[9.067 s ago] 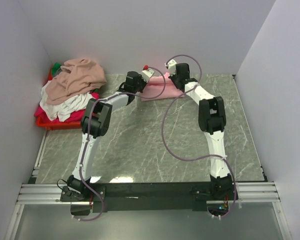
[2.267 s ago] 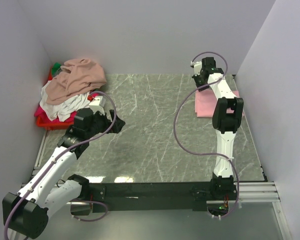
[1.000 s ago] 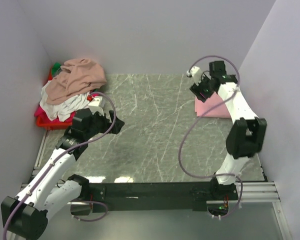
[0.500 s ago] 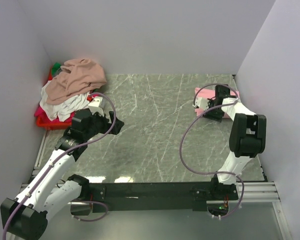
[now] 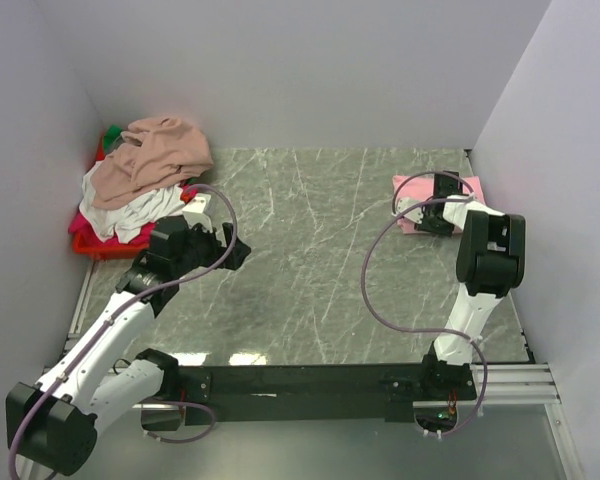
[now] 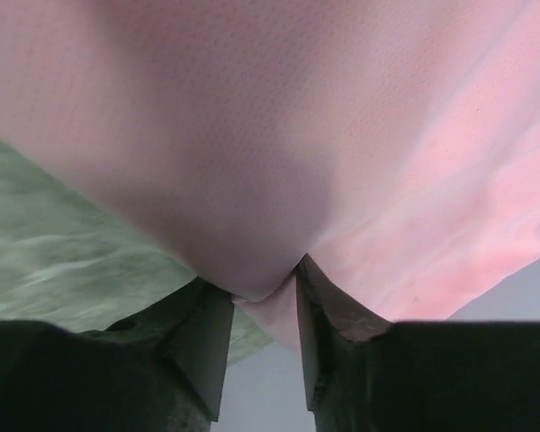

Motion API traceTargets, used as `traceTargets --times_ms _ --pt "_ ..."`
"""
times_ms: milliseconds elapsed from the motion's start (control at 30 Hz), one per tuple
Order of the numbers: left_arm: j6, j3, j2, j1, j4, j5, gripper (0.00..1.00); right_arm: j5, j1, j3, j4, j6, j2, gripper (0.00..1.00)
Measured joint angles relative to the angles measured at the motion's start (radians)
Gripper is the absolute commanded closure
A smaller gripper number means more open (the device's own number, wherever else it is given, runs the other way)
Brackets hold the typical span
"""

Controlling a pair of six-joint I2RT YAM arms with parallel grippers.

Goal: Fold and stack the t-shirts
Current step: Neatly place the folded tshirt to the corner

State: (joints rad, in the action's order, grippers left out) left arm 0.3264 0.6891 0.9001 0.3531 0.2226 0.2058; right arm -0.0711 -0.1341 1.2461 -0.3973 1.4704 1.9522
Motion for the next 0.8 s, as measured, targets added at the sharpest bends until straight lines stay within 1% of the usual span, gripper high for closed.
traceTargets --times_ms 233,633,733,767,800 --pt "0.000 0.000 0.032 0.000 0.000 0.008 0.08 -0.020 -0.010 0.081 0.054 0.045 0.079 0.64" --pt "0.000 0.000 0.068 0.000 0.000 0.011 0.08 -0.034 -0.010 0.292 0.092 0.093 0.238 0.64" --pt "0.000 0.000 0.069 0.000 0.000 0.013 0.08 -0.033 -0.010 0.298 0.097 0.098 0.242 0.60" --pt "0.000 0.000 0.069 0.000 -0.001 0.015 0.08 -0.033 -0.010 0.297 0.098 0.098 0.242 0.54" --pt "0.000 0.000 0.069 0.000 -0.002 0.018 0.08 -0.034 -0.010 0.293 0.107 0.100 0.241 0.52"
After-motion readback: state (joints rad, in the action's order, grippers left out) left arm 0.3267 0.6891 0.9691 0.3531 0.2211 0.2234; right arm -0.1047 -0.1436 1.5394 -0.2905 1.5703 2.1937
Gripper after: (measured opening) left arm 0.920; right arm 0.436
